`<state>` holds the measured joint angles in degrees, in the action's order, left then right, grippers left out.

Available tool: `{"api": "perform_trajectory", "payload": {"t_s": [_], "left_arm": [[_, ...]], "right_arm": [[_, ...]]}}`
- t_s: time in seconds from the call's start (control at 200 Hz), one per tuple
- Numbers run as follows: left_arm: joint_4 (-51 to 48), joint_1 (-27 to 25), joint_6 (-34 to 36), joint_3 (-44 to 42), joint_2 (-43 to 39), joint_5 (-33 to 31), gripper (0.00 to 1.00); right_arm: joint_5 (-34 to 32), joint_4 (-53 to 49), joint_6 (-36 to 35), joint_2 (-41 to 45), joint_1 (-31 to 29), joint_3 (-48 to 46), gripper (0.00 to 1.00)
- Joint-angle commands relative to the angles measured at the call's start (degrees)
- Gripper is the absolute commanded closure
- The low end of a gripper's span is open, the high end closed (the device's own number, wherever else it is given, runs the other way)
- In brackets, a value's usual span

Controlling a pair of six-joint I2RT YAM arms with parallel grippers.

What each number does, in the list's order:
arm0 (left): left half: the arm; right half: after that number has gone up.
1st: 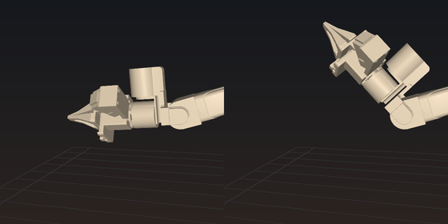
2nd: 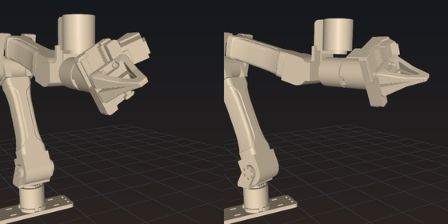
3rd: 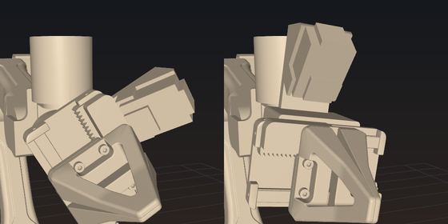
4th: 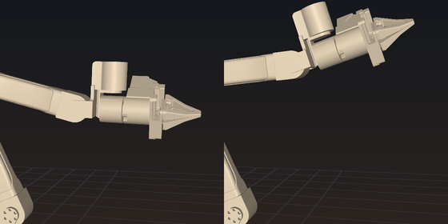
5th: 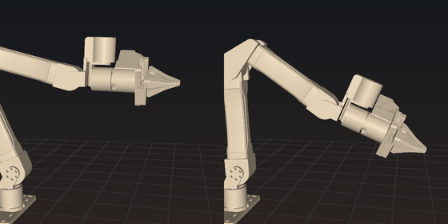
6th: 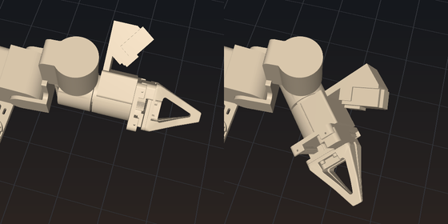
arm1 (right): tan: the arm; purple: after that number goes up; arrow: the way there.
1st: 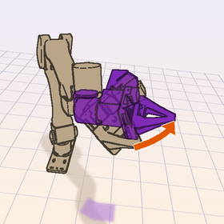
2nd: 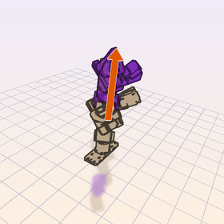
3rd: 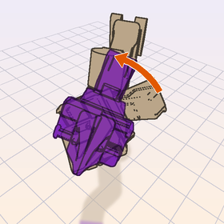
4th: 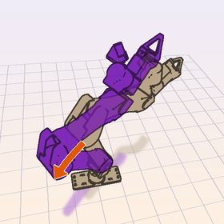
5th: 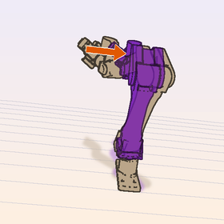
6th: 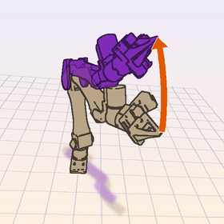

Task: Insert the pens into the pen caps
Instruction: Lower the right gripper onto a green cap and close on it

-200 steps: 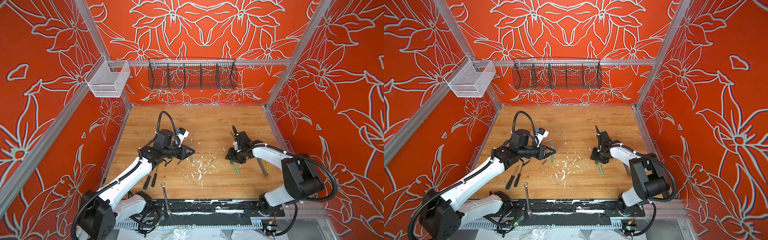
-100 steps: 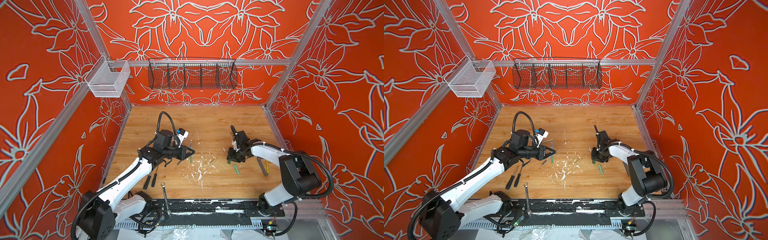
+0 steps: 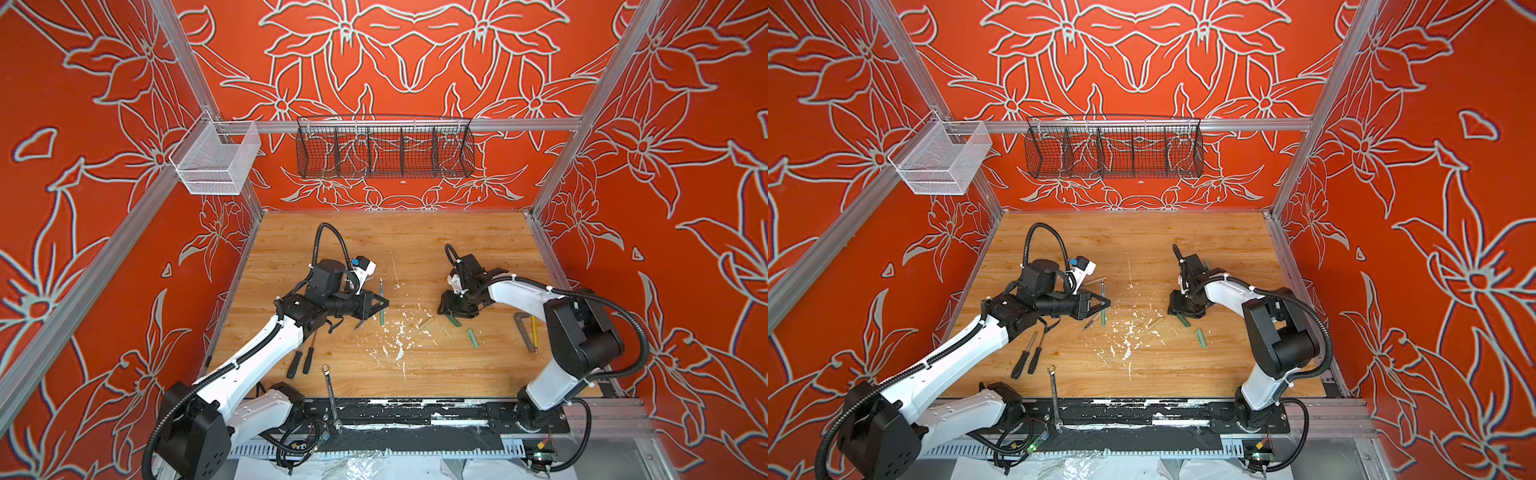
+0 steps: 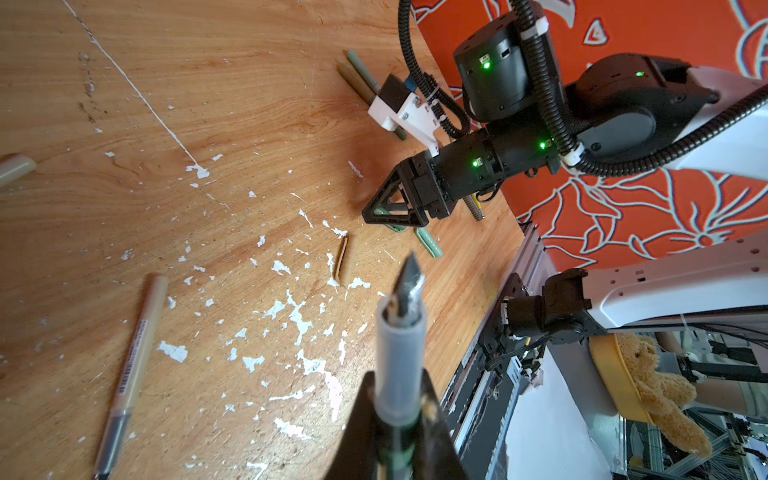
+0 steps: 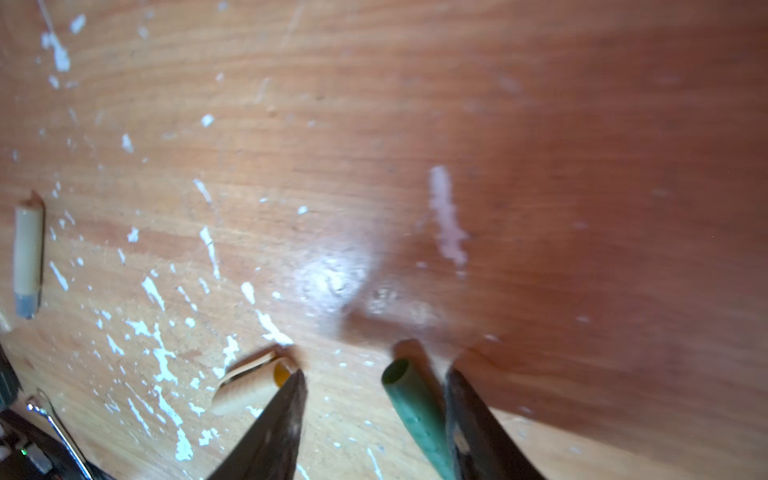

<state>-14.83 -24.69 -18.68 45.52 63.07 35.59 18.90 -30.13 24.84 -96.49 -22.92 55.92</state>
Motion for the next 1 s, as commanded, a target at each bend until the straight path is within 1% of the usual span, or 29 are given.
{"api": "perform_trajectory", "payload": {"t_s": [0.0,0.225,0.35,0.46,0.555,0.68,0.776,0.996], "left_arm": [[1.54,0.43,0.46,0.01,-0.86,-0.09,1.0],[1.91,1.12,0.28,0.36,-0.47,0.51,1.0],[2.49,1.79,0.05,0.43,-0.45,1.18,1.0],[3.0,2.52,-0.28,0.84,-0.04,2.13,1.0],[3.73,3.15,-0.8,0.89,0.04,2.85,1.0],[4.86,3.68,-1.49,0.63,0.12,3.88,1.0],[5.42,4.04,-1.94,0.71,0.39,4.77,1.0],[6.53,4.91,-2.61,0.47,0.75,6.19,1.0]], "right_arm": [[0.55,-5.2,-3.32,-2.01,-2.3,2.16,0.45],[0.46,-9.82,-4.54,-1.85,-6.01,2.97,0.47],[-1.05,-10.74,-3.71,2.99,-6.53,2.83,0.47],[-6.07,-12.03,-1.89,8.26,-6.19,3.75,0.47],[-7.73,-12.03,-0.32,11.01,-4.93,3.17,0.46],[-8.26,-13.51,0.6,10.2,-2.35,2.23,0.46],[-7.41,-13.24,0.95,8.66,-1.17,1.66,0.46],[-2.59,-10.81,1.74,4.23,-0.64,0.81,0.46]]}}
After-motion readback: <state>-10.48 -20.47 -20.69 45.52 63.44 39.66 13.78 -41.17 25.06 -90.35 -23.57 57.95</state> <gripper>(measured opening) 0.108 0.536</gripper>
